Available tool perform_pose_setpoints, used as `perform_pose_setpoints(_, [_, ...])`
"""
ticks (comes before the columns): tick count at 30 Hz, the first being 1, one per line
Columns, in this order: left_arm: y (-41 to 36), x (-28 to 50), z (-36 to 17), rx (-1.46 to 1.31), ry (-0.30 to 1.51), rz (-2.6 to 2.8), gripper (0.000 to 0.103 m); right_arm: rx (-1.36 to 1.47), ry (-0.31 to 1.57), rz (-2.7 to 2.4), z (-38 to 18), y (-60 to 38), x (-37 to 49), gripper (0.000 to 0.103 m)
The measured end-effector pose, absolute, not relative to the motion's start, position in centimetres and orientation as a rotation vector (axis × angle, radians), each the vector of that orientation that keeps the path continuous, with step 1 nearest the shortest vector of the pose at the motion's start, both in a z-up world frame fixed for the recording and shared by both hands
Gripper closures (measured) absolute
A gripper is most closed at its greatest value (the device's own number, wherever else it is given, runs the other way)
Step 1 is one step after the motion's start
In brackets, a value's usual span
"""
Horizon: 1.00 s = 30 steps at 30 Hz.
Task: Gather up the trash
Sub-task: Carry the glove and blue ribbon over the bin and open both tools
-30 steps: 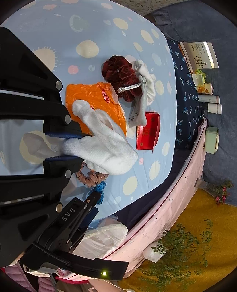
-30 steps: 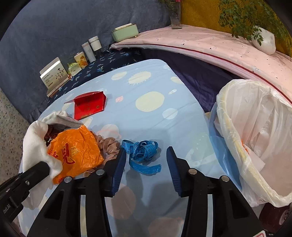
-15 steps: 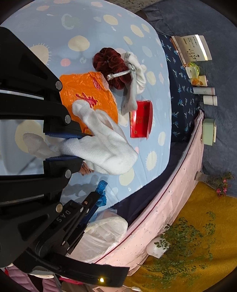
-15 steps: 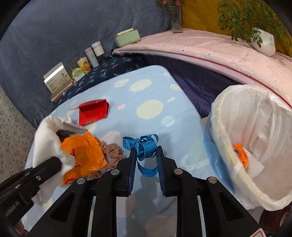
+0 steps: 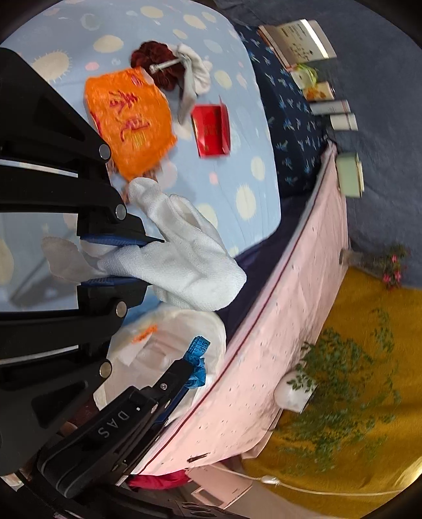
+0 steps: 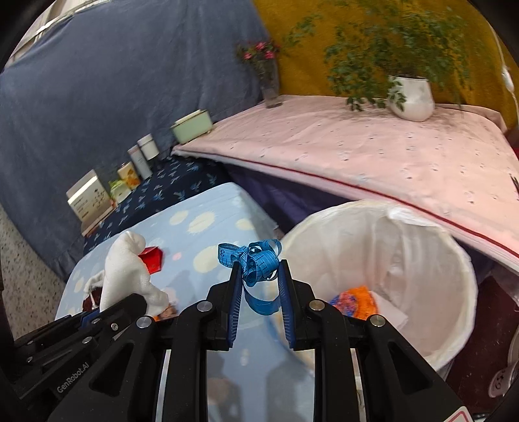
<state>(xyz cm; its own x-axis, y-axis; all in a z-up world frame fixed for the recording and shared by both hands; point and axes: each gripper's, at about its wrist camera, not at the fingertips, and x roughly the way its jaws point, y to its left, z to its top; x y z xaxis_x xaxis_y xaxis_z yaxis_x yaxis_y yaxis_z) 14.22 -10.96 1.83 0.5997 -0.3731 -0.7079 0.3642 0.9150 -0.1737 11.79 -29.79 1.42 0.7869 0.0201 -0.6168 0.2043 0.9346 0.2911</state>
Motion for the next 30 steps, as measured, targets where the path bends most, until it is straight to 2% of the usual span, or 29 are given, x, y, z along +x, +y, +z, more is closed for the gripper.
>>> perform_pose_setpoints(20, [-23.1,13.1,1.1,0.099,0.824,-0.648,0.086,0.451,0.653,-0.309,-0.9,-40.6,7.4,0.082])
perform_pose_setpoints(22, [-23.5,13.3,0.9,0.087,0.831,-0.650,0.081,0.452,0.651,-0.317,-1.0,-40.8,7.4,0.078])
perform_pose_setpoints(23, [-23.5,13.4,0.8,0.082,0.837,-0.640,0.072,0.452,0.647,-0.321,-1.0,-40.9,7.3,0.077])
perform_pose_setpoints(25, [-23.5,13.5,0.7,0.071,0.832,-0.623,0.056,0.450,0.639,-0.328,-0.9,-41.0,7.1,0.066])
perform_pose_setpoints(30, [-22.8,13.8,0.5,0.072,0.829,-0.581,0.046,0.447,0.631,-0.331,-0.8,-41.0,6.9,0.065])
